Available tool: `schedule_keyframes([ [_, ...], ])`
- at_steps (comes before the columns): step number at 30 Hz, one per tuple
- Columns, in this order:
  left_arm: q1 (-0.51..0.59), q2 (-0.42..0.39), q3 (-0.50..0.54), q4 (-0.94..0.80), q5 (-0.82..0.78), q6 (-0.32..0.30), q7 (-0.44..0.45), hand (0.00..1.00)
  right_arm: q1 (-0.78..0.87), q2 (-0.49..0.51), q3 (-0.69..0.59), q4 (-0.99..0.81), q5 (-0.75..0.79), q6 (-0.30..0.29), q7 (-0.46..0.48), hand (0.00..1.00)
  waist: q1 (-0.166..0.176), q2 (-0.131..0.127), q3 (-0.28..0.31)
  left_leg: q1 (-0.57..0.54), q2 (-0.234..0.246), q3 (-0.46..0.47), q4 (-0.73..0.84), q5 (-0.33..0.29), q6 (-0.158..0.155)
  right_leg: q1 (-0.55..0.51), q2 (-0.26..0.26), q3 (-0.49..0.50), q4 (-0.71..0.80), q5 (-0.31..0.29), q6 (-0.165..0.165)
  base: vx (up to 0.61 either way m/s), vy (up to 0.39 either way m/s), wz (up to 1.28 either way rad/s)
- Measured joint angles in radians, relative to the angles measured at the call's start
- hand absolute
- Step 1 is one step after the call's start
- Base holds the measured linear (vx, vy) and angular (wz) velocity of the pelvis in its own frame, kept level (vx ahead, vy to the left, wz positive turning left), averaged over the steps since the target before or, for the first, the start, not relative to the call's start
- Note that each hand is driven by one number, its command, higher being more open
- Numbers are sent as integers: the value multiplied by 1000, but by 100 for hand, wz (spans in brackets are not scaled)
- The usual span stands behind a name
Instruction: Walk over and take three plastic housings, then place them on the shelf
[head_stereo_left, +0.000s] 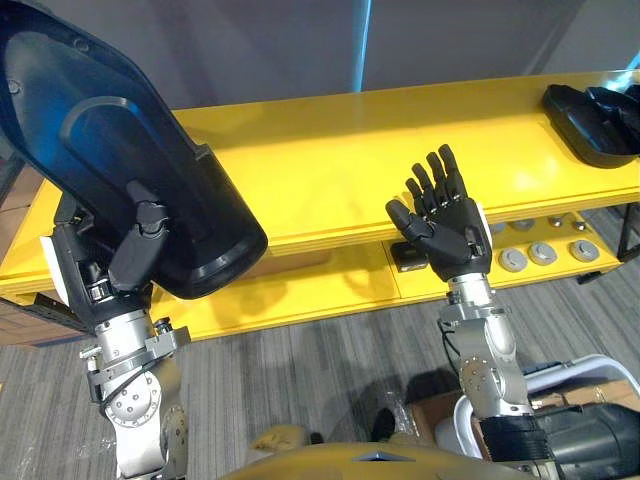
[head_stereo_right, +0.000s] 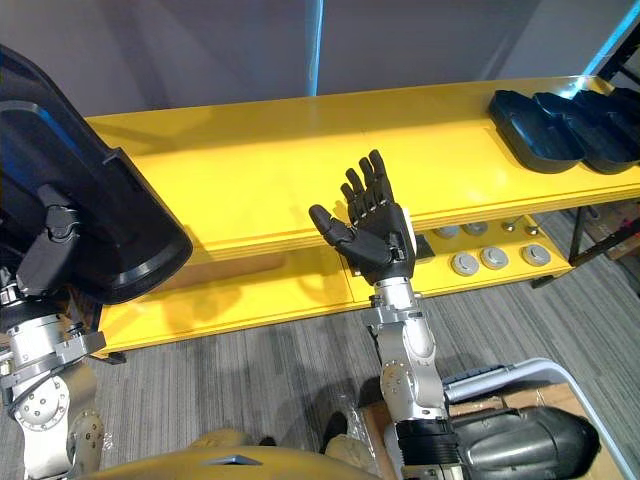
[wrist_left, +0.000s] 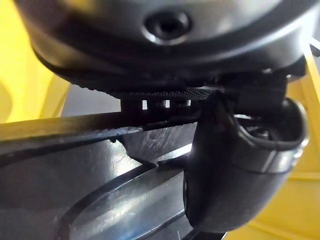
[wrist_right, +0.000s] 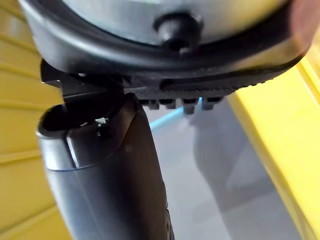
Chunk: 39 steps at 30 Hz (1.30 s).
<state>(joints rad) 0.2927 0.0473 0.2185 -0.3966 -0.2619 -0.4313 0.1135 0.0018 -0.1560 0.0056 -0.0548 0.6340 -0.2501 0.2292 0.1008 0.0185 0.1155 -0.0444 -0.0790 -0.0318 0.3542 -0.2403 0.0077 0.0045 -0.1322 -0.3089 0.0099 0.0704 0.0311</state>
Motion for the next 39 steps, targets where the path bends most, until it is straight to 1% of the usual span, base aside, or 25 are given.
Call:
schedule_keyframes([
  [1,-1,0,-11,-3,3,-1,-19,0,-5,4,-25,0,0,0,-5,100,-6,8,-4,10,55,33,-116,20,-17,2,4,3,3,0,0,90,-37,3],
  [2,0,-1,-17,-7,4,-1,-27,0,-9,3,-37,0,0,0,-8,100,-9,20,-7,19,84,45,-189,81,-41,4,16,5,2,-1,1,149,4,-18],
  [3,1,-3,-20,-6,4,-2,-33,0,-13,18,-46,2,0,-1,-18,100,-10,14,-9,45,83,75,-217,112,-26,8,5,18,2,-1,13,96,65,-20],
  [5,0,-3,-20,-6,4,-2,-31,0,-12,36,-46,0,0,-3,-18,100,-27,7,-9,50,76,75,-218,112,-25,13,-2,17,2,-1,13,71,72,-11],
  [8,1,-3,-29,-6,4,-2,-31,0,-11,73,-47,-2,-1,-15,-17,100,-30,-1,-9,53,62,88,-208,112,-25,16,-13,34,-5,-1,13,41,68,-7],
  [10,2,-1,-42,-6,3,-2,-26,0,-8,83,-36,-3,-1,-26,-17,100,-30,0,6,1,53,88,-59,86,-47,39,-22,41,-8,-19,17,0,0,0],
  [11,1,-1,-50,-6,4,-2,-23,0,-9,80,-28,-3,-2,-26,-17,100,-26,5,26,-32,56,86,63,67,-67,60,-24,43,-1,-39,19,-36,8,-5],
  [12,4,-1,-53,-6,6,-2,-19,0,-10,74,-10,-4,-5,-30,-16,100,-23,5,40,-84,61,90,220,57,-81,92,-46,58,11,-73,38,-42,90,-19],
  [13,7,-2,-55,-8,7,-4,-18,0,-13,70,2,-6,-25,-48,-16,100,-19,13,51,-127,89,97,311,29,-34,100,-49,64,27,-83,59,-58,135,-24],
  [14,8,7,-56,-9,7,-7,-19,0,-15,73,6,-10,-39,-65,-16,100,-22,28,46,-131,132,97,288,1,-2,102,-49,71,35,-91,58,-28,140,-21],
  [15,8,10,-56,-9,6,-8,-22,0,-14,74,12,-17,-41,-76,-17,100,-25,27,47,-134,168,96,265,1,-1,97,-50,78,45,-100,61,-30,106,-19],
  [16,9,10,-63,-9,3,-14,-31,0,-15,72,11,-35,-43,-106,-20,100,-34,40,39,-133,224,91,180,15,-20,80,-57,94,63,-110,71,1,159,-17],
  [17,9,10,-75,-8,2,-20,-41,0,-15,65,4,-55,-43,-137,-23,100,-53,57,28,-107,261,68,63,61,-60,68,-72,98,81,-120,89,9,222,-16],
  [18,8,10,-85,-8,1,-22,-49,0,-15,55,-1,-67,-40,-149,-25,100,-61,66,22,-92,269,66,15,86,-75,63,-83,100,93,-128,101,83,432,-14],
  [19,2,15,-102,-4,-12,-22,-87,0,-15,37,-16,-77,-36,-178,-31,100,-68,67,14,-60,254,91,-39,123,-154,51,-119,121,119,-138,131,100,405,-21],
  [20,-2,29,-113,-5,-23,-21,-114,0,-15,42,-32,-80,-37,-182,-42,100,-74,40,5,-45,202,120,-60,120,-128,49,-168,142,110,-133,131,143,465,-22],
  [22,-31,58,-127,-5,-73,-5,-163,0,-15,50,-39,-79,-42,-184,-67,100,-80,4,5,-56,168,142,-43,111,-103,51,-204,153,89,-91,140,110,291,-18],
  [24,-42,71,-129,-5,-113,33,-197,0,-11,68,-36,-79,-60,-173,-85,100,-78,-8,4,-52,163,158,-40,107,-97,50,-207,143,69,-36,153,54,165,-20],
  [26,-51,72,-130,-5,-132,76,-234,0,3,91,-37,-93,-72,-170,-89,100,-81,-10,3,-49,162,167,-52,107,-96,48,-207,126,64,-13,167,20,76,-8],
  [29,-52,75,-156,-6,-137,141,-259,0,56,94,-36,-144,-121,-144,-100,100,-84,-13,1,-37,167,187,-78,108,-101,48,-198,119,39,-12,168,10,-10,-19],
  [32,-71,80,-213,-6,-138,241,-256,0,106,94,-58,-175,-159,-106,-121,100,-118,-8,-3,-30,196,204,-90,108,-119,42,-171,122,27,-13,168,-3,-71,-21],
  [33,-78,83,-225,-5,-137,256,-251,0,118,93,-63,-191,-162,-94,-129,100,-123,-9,-3,-27,199,209,-96,110,-122,41,-168,124,20,-13,168,-7,-68,-24],
  [35,-132,98,-253,15,-140,306,-210,0,164,92,-93,-241,-205,-54,-153,100,-147,-5,-5,-4,215,237,-117,118,-133,33,-152,151,18,-13,168,-7,-58,-38],
  [36,-152,101,-254,29,-141,309,-194,0,172,91,-98,-250,-214,-44,-157,100,-155,-5,-6,2,220,247,-122,119,-135,32,-149,159,18,-13,168,-21,-46,-46],
  [39,-290,107,-258,118,-128,309,-71,0,212,89,-118,-293,-235,-16,-170,100,-193,-3,-11,27,232,285,-153,129,-143,16,-141,190,18,-13,167,-39,-35,-35],
])
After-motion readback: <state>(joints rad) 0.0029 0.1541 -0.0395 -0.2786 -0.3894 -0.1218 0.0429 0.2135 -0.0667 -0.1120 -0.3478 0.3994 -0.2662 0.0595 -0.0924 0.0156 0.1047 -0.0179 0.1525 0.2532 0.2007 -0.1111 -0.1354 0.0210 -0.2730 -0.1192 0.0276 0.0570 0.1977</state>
